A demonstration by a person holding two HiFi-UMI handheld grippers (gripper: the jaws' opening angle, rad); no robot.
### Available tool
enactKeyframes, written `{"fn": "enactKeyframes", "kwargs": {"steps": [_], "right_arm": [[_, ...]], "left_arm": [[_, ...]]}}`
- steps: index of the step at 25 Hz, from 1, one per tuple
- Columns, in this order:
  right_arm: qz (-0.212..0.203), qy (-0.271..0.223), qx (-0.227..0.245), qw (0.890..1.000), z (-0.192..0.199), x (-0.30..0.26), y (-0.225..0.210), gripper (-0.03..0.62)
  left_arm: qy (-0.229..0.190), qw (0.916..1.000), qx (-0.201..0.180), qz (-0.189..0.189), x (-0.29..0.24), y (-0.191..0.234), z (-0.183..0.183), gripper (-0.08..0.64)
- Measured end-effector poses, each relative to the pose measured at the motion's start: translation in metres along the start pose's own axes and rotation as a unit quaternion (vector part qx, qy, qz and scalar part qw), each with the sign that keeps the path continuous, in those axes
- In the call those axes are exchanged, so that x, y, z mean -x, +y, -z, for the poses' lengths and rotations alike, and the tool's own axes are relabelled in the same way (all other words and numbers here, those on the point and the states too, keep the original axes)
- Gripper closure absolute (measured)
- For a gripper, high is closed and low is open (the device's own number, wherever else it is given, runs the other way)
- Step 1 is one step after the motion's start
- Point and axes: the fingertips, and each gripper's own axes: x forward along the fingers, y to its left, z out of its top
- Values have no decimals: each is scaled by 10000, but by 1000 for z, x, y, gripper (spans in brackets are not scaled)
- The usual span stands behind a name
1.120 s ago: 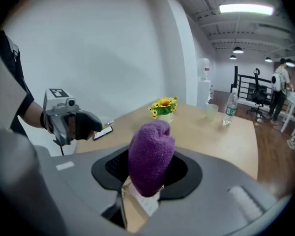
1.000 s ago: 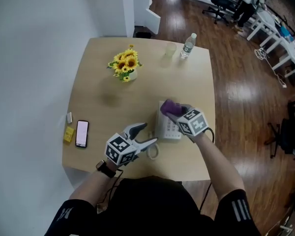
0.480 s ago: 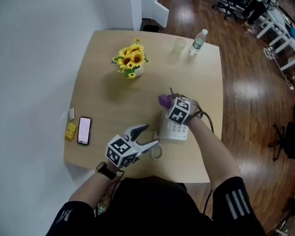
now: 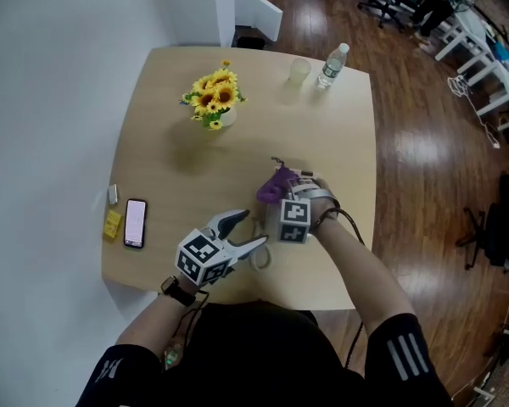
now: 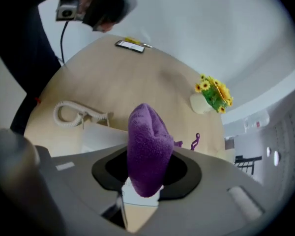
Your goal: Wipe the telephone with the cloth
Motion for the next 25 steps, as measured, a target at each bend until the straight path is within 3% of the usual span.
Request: {"fn": "enactKeyframes", "kwargs": {"steps": [4,12,17,19,22,25], "right_arm": [[42,-3,821,9966,-14,5,29,448],[-419,-124,1463,9883,-27,11,105,449],[-873,-156,1535,9842,-23,2,158,451],[-975,-312,1193,9876,-22,6,165,451],[-902,-944,-131,9914,-28,28,137,451],[-405,-1453,-1563,9761,-21,56,60,451]], "left_arm": [[-20,10000,17,-78,3,4,0,252],[49,9998,103,-146,8,-1,8,252],[56,9999,98,-90,7,-6,9,252],[73,9999,86,-70,6,-8,9,252],[48,9999,52,-80,7,-9,8,252],[71,9999,53,-82,9,-8,9,252]]}}
